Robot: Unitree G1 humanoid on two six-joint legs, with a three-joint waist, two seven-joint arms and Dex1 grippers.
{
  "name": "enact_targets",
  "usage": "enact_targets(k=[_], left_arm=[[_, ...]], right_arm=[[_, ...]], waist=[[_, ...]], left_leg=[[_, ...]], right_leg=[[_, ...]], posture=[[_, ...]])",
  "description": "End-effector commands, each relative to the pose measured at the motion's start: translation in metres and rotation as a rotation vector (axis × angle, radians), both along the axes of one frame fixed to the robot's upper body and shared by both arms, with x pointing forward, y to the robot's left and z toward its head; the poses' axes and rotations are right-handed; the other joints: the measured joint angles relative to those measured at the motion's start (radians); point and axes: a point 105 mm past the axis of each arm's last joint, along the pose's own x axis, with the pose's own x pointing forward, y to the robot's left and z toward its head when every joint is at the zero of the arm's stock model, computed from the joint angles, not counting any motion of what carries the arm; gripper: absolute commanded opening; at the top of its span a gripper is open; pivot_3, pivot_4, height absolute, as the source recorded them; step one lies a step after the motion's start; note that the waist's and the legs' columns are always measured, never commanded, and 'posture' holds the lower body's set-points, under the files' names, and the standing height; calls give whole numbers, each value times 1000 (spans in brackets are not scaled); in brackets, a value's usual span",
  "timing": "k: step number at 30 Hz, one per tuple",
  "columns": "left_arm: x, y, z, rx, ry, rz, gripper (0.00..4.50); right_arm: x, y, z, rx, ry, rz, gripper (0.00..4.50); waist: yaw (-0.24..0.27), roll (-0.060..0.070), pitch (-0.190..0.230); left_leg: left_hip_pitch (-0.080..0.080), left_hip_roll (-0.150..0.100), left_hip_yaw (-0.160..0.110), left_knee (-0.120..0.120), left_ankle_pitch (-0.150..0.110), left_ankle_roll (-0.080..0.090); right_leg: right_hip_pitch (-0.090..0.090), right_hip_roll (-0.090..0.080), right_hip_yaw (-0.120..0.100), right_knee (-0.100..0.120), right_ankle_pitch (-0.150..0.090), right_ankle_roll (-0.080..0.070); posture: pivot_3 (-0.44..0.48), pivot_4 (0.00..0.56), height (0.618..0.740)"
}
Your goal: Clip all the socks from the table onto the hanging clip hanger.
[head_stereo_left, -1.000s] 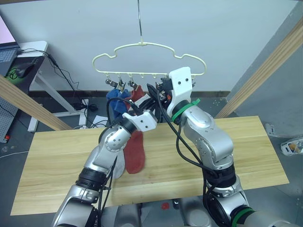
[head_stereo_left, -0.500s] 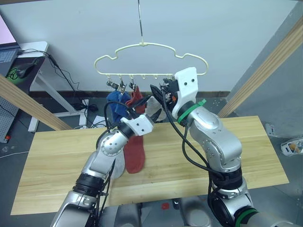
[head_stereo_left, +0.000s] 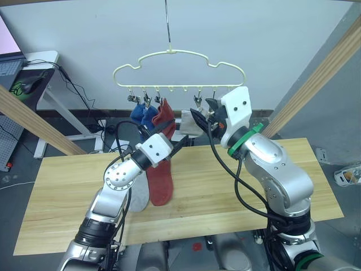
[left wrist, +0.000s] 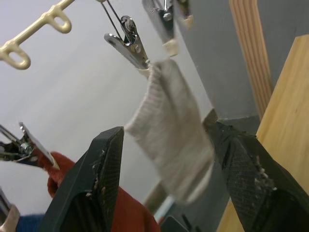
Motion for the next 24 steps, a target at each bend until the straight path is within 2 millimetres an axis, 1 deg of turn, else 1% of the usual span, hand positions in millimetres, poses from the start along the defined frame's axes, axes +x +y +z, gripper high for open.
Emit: enact_targets(k=[1, 6, 9, 12, 18, 20, 24], left_arm=[[-10, 0, 16, -85, 51, -72, 3056], [-22, 6, 30, -204, 229, -194, 3056], [-32, 9, 40, -215, 317, -279, 3056], [-43, 14, 47, -185, 393, -346, 3056], [-54, 17, 58, -125, 452, -427, 3056], [-55, 16, 64, -120, 438, -452, 3056], [-52, 16, 67, -115, 446, -457, 3056]], right_arm=[[-16, -3, 14, 10, -78, 42, 2531], [-20, -16, 6, 11, -57, -15, 2531], [-19, -20, -1, 29, -28, -62, 2531], [-15, -22, -5, 53, -2, -112, 2531], [-2, -26, -10, 92, 33, -198, 2531], [2, -25, -9, 105, 36, -211, 2531], [8, -23, -10, 125, 50, -226, 2531]], waist=[[0, 0, 0], [0, 0, 0], [-1, 0, 0], [-1, 0, 0], [1, 0, 0], [1, 0, 0], [1, 0, 0]], left_leg=[[0, 0, 0, 0, 0, 0], [0, 1, -1, 0, 0, 0], [0, 0, -1, 0, 0, 0], [1, 0, 0, 0, 0, -1], [2, 0, 0, 0, 0, -1], [1, 0, 0, 0, 0, -1], [1, 0, 1, 0, 0, -1]], right_leg=[[0, 0, 0, 0, 0, 0], [0, 0, 1, 0, 0, 0], [0, 2, 1, 0, 0, 0], [0, 4, 1, 0, 0, 0], [0, 5, 1, 0, 0, 0], [0, 5, 1, -1, 0, 0], [0, 5, 2, -1, 0, 0]], posture=[[-210, 283, 736], [-210, 282, 736], [-208, 279, 736], [-201, 279, 736], [-195, 278, 736], [-196, 275, 736], [-194, 268, 736]])
